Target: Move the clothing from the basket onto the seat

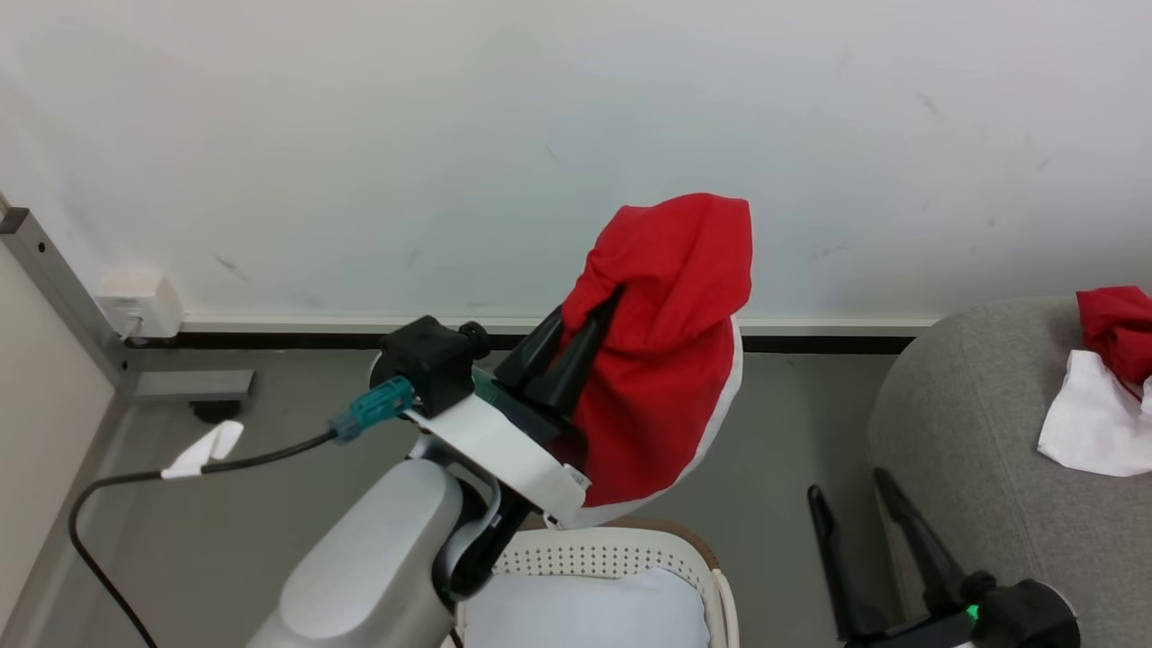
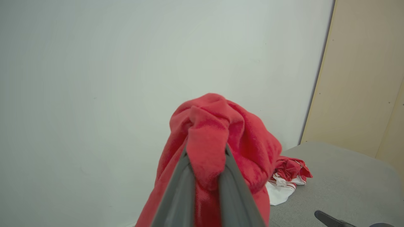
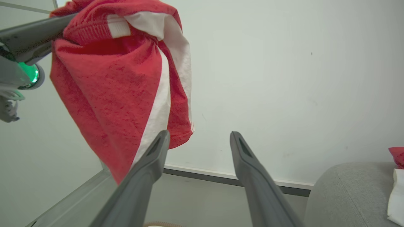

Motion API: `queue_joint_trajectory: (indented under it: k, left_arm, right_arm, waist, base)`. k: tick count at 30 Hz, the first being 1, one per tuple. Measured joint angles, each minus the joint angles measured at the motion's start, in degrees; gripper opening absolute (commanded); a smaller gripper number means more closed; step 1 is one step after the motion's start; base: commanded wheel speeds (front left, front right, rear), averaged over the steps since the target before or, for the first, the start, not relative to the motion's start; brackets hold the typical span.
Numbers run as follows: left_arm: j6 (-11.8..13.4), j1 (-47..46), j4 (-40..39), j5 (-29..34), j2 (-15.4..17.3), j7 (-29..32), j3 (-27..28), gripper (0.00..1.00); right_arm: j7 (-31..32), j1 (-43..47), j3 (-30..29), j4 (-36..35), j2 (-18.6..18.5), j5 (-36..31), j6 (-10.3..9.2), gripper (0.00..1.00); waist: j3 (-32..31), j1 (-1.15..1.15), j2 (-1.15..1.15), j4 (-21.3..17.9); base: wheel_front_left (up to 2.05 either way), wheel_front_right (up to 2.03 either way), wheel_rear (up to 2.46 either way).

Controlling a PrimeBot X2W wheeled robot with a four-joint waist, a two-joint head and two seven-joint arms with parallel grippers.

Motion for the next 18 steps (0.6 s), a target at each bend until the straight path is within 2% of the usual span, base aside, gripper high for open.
queue_joint_trajectory:
  k: [6,9,18]
  left_arm:
    - [0.0,0.7,-0.9,-0.1,-0.5,0.0,-2.3,0.00]
    - [0.0,1.0,-1.2,-0.6,-0.7,0.0,-4.8,0.00]
    - [0.0,0.9,-1.1,-4.0,-1.9,0.9,-13.8,0.00]
  right_arm:
    - [0.0,-2.2,7.1,3.4,-3.9,3.0,0.00,1.00]
    - [0.0,-4.4,12.0,6.7,-7.2,5.4,0.00,1.00]
    - [0.0,-13.3,25.9,14.4,-14.5,19.2,0.00,1.00]
  waist:
    - [-0.1,0.00,0.00,1.4]
    - [-0.2,0.00,0.00,2.7]
    - [-1.1,0.01,0.00,8.0]
  base:
    - [0.00,0.00,0.00]
    - [0.00,0.00,0.00]
    - [0.00,0.00,0.00]
